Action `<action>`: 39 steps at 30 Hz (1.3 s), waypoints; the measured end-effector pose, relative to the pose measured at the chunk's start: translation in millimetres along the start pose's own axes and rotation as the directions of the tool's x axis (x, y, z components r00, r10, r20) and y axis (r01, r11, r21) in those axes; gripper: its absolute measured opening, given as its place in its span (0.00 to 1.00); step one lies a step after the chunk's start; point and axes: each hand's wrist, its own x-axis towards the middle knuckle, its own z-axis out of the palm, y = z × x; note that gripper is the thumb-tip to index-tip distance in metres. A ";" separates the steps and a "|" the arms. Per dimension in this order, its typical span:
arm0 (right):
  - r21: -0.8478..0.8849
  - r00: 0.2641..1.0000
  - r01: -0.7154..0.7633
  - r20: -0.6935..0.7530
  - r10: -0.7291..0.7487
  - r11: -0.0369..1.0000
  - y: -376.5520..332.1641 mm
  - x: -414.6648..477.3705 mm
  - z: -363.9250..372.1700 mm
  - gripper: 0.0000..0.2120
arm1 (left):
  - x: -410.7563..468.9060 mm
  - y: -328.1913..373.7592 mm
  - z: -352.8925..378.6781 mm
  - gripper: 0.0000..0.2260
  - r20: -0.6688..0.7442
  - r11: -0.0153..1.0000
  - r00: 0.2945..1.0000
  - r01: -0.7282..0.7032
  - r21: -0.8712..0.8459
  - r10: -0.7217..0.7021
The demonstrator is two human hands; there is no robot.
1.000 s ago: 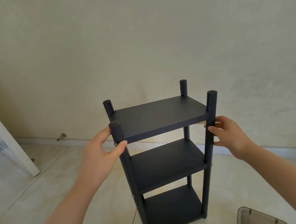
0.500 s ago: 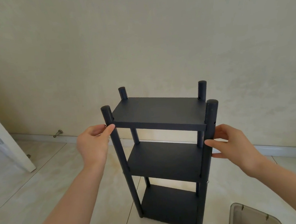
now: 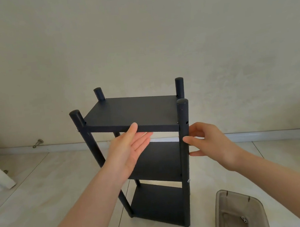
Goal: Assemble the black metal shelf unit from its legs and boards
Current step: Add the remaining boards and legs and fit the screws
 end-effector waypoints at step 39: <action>-0.099 0.999 0.013 -0.051 -0.018 0.995 -5.1 -6.6 -4.7 0.09 | 10.8 -52.7 59.2 0.05 0.259 0.993 0.959 -0.117 0.004 0.112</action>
